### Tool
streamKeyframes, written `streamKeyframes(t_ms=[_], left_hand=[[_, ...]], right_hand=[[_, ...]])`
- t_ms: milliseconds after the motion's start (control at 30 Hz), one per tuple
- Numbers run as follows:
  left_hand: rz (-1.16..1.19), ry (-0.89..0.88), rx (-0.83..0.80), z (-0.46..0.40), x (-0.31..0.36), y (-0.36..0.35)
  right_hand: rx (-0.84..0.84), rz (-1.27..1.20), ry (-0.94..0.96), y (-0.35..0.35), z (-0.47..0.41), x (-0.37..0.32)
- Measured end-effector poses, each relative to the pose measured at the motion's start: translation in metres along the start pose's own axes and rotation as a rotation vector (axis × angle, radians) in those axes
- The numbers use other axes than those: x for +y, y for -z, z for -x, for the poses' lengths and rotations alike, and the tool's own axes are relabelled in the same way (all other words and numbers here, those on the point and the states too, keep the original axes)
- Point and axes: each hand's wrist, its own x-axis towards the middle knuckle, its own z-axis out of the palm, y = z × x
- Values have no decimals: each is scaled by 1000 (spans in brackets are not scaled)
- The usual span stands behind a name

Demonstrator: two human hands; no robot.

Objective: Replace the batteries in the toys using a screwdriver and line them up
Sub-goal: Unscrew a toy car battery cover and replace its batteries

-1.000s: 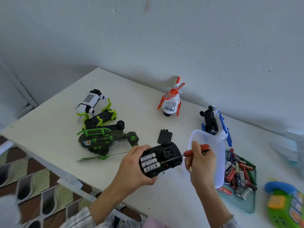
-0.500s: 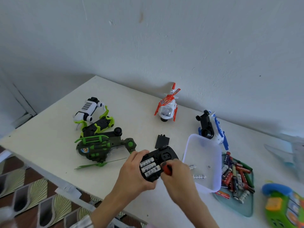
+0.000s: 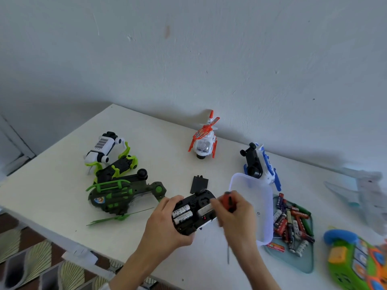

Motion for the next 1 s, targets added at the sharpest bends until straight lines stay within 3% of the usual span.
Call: streamKeyframes(t_ms=[133,267,400,600,733,1000], left_hand=[[22,-7,0,-1,-3,0],[24,-29,-8,-2,-2,0],[31,-10,-12,-3,-4,1],[93,90,-10,-3,-1,2],[109,97,-19,-4,0,4],[91,84,-47,-7,0,4]], right_hand=[[185,163,-102,40,-34,23],[93,477,-255,51,-46,51],[92,613,-124,48,-41,39],[225,414,321,31,-6,-32],[166,150,366,1,8,-26],[205,46,448,-24,-2,-13]])
